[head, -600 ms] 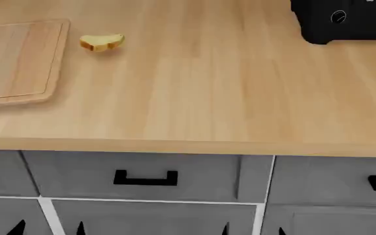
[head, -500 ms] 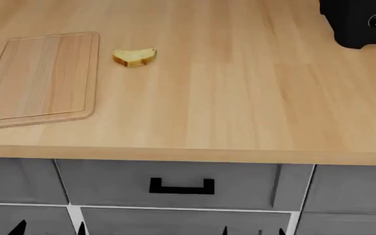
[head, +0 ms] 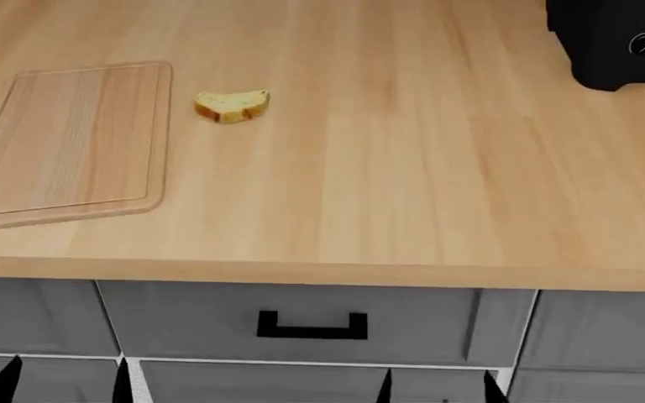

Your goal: Place the bread and cheese on the cutting board.

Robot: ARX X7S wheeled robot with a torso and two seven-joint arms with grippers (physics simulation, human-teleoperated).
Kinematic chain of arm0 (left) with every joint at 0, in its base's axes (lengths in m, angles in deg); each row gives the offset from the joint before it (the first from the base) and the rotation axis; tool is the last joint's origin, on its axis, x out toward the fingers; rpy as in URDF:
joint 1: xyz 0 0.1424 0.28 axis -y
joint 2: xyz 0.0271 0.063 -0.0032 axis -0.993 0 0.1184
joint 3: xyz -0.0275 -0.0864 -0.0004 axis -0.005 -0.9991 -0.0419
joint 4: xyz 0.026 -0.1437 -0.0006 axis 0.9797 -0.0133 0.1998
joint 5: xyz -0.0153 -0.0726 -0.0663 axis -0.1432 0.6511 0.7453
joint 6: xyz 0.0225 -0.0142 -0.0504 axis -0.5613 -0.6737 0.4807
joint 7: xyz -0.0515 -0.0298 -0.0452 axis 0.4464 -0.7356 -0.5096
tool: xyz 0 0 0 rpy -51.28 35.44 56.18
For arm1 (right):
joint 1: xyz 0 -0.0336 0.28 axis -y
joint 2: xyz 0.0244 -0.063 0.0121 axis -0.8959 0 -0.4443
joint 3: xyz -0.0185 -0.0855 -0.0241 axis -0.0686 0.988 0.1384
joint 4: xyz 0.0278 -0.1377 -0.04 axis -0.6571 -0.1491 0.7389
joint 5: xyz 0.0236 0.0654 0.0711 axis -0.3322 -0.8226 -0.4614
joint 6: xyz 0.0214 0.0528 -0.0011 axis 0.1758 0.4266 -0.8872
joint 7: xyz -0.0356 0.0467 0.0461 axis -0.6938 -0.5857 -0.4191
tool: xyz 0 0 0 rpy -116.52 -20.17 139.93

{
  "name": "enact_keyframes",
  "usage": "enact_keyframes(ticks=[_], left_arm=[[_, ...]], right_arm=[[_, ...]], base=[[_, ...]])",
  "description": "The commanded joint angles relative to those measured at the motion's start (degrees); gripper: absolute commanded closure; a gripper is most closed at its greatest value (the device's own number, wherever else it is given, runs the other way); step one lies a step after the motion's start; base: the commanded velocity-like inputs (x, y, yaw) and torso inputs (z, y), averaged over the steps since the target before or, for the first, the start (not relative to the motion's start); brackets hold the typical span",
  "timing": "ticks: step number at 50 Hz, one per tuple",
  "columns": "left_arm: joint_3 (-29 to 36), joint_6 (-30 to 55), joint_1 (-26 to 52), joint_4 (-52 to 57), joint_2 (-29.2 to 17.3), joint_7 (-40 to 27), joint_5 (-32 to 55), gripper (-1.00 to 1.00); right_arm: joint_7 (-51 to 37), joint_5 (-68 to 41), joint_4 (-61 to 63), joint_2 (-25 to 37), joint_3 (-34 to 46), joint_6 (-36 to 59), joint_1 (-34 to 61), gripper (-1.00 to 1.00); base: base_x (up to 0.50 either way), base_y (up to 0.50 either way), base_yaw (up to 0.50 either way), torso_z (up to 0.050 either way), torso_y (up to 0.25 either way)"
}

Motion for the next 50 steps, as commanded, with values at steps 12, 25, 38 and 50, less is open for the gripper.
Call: enact_keyframes(ticks=[12,25,38,50], left_arm=[[0.41,24.34,11.87,37.28,-2.7,-4.08,0.29,-1.0],[1.56,25.16,11.62,39.98,-3.55,-6.64,-1.18,-1.0],[2.62,26.01,12.06,40.66,-4.62,-7.93,-1.99,-1.0],[3.13,26.0,11.91,41.28,-5.31,-8.53,-1.52,-1.0]], right_arm=[[-1.79,-2.85,41.31,6.83,-1.92,34.42,10.23,-1.0],[-3.04,-0.42,43.57,8.11,2.27,35.62,10.84,-1.0],[-3.83,1.78,45.31,9.97,4.99,32.59,9.89,-1.0],[-1.88,-1.89,45.24,10.14,3.81,29.45,8.64,-1.0]], base=[[0.0,0.0,0.0,0.05,0.0],[0.0,0.46,0.0,0.019,0.0],[0.04,0.5,0.0,0.0,0.0],[0.49,0.16,0.0,0.0,0.0]])
